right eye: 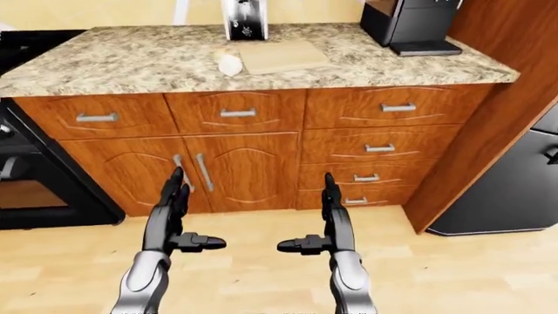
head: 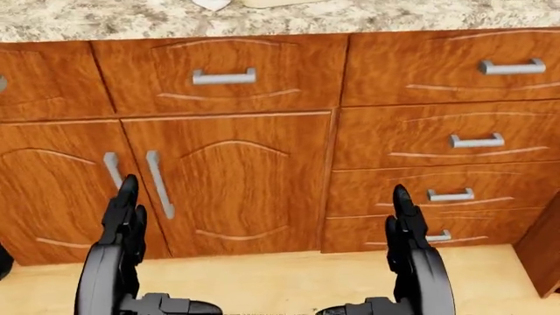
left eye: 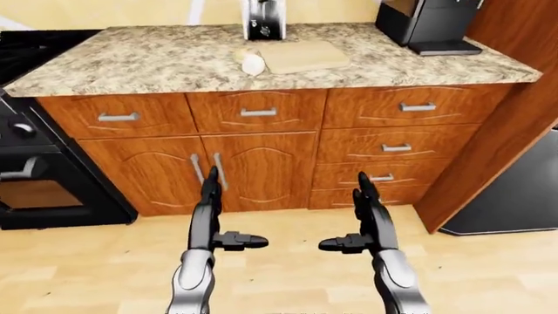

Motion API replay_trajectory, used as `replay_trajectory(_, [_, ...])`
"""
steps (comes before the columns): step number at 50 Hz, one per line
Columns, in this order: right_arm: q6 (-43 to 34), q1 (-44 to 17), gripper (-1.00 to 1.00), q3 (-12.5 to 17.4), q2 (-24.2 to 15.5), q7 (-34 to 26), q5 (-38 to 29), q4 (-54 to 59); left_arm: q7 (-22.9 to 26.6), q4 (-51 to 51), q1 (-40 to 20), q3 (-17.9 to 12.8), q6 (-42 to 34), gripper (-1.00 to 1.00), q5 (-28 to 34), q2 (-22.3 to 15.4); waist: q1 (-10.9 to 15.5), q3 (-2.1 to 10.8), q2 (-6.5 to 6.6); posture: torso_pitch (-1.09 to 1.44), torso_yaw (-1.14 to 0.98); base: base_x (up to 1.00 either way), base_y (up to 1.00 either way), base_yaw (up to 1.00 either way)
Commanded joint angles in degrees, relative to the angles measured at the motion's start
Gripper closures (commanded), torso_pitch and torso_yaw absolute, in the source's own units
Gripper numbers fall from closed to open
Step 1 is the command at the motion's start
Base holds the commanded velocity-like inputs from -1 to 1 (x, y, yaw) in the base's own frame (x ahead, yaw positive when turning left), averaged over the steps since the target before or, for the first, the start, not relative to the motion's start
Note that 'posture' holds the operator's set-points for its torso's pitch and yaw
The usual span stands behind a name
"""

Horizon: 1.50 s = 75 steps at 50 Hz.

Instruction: Place the bread and cheese on the cutting board.

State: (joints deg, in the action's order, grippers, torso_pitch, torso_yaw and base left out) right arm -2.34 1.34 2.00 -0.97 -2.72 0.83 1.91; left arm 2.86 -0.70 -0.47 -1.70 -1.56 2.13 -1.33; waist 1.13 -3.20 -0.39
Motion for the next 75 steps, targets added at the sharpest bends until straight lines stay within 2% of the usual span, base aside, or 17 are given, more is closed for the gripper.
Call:
replay_trajectory(1, [1.79,-1.23,-1.00,-0.18,0.05,0.18,-0.01,-2.45,0.25,2.60,-0.91,-0.05,1.66,-1.00,-0.10,-0.16,0.00,1.08,-0.30,0.00,0.00,0.00,1.00,0.00])
replay_trajectory(3, [2.20,-1.29,-1.00,-0.33,-0.02,0.02,-0.23,-1.90,0.34,2.64,-1.13,-0.25,1.70,-1.00,-0.14,-0.24,-1.26,1.75,-2.93,0.00,0.00,0.00,0.82,0.00])
replay_trajectory(4, [2.35,-1.32,-1.00,-0.42,-0.02,0.04,-0.43,-1.68,0.29,2.62,-1.22,-0.33,1.67,-1.00,-0.14,-0.25,-1.65,1.28,-1.49,0.00,0.00,0.00,0.65,0.00])
replay_trajectory(7, [1.80,-1.40,-1.00,-0.65,0.06,-0.13,-0.54,-2.22,0.43,1.96,-1.24,-0.59,2.10,-1.00,-0.30,-0.39,-2.27,2.54,-1.04,0.00,0.00,0.00,0.64,0.00])
replay_trajectory(9, [1.78,-1.43,-1.00,-0.65,0.00,-0.21,-0.62,-2.21,0.44,2.13,-1.20,-0.46,2.09,-1.00,-0.07,-0.36,-2.51,1.47,0.79,0.00,0.00,0.00,0.64,0.00])
replay_trajectory(11, [1.74,-1.25,-1.00,-0.56,0.05,-0.31,-0.48,-2.56,0.51,2.47,-1.05,-0.27,1.94,-1.00,0.00,-0.26,-1.13,3.16,6.87,0.00,0.00,0.00,0.73,0.00])
replay_trajectory(12, [1.85,-1.27,-1.00,-0.63,-0.01,-0.33,-0.70,-2.51,0.43,2.26,-1.17,-0.33,1.99,-1.00,0.03,-0.26,-1.27,1.77,3.32,0.00,0.00,0.00,0.83,0.00])
replay_trajectory(15, [2.05,-1.19,-1.00,-0.68,0.19,-0.32,-0.43,-2.72,0.54,2.36,-0.97,-0.16,2.31,-1.00,0.16,-0.23,-0.60,2.16,1.76,0.00,0.00,0.00,0.64,0.00])
replay_trajectory(18, [2.31,-1.27,-1.00,-0.48,0.15,-0.11,-0.14,-2.79,0.65,2.27,-0.98,-0.18,2.47,-1.00,0.29,-0.32,-0.65,2.94,2.80,0.00,0.00,0.00,0.00,0.00])
replay_trajectory(30, [-0.53,-3.85,-1.00,0.51,-1.05,0.13,-1.48,-5.78,2.01,4.73,-3.56,-0.64,3.25,-1.00,1.05,-0.94,0.47,3.62,2.35,0.00,0.00,0.00,0.00,0.00])
replay_trajectory(40, [-17.33,-16.44,-1.00,5.85,-6.37,-2.69,-2.76,-23.87,3.32,11.27,-20.48,-5.26,-0.97,-1.00,-2.86,-5.77,0.98,3.84,1.88,0.00,0.00,0.00,0.00,0.00])
replay_trajectory(54, [-16.69,-31.01,-1.00,12.02,-15.88,-4.74,-3.53,-24.35,-0.40,8.64,-34.49,-9.31,-2.09,-1.00,-13.96,-13.37,0.08,3.45,1.81,0.00,0.00,0.00,0.00,0.00])
replay_trajectory(57, [-15.39,-31.28,-1.00,12.37,-16.64,-3.33,-1.95,-24.05,-3.03,7.50,-35.91,-9.70,-1.26,-1.00,-15.35,-13.47,-0.12,1.95,0.80,0.00,0.00,0.27,0.00,0.00])
replay_trajectory(64, [-9.54,-28.78,-1.00,11.74,-16.37,-2.49,-2.50,-21.56,-2.28,6.59,-35.44,-9.31,0.97,-1.00,-15.04,-14.05,-0.68,1.35,-1.31,0.00,0.00,0.30,0.00,0.00])
replay_trajectory(68, [-12.07,-30.31,-1.00,12.16,-16.99,-2.43,-1.91,-22.45,-1.81,5.24,-35.61,-9.44,1.96,-1.00,-14.82,-14.40,-0.51,1.42,-4.68,0.00,0.00,0.30,0.00,0.00])
replay_trajectory(69, [-8.85,-28.56,-1.00,11.95,-16.30,-2.16,-2.27,-21.15,-2.08,5.16,-35.31,-9.39,1.63,-1.00,-14.81,-14.13,-0.55,0.99,-2.88,0.00,0.00,0.31,0.00,0.00])
replay_trajectory(75, [-8.14,-27.74,-1.00,11.88,-15.96,-2.26,-2.26,-21.08,-2.43,5.24,-35.32,-9.32,1.71,-1.00,-14.43,-13.87,-0.20,1.72,-2.67,0.00,0.00,0.30,0.00,0.00])
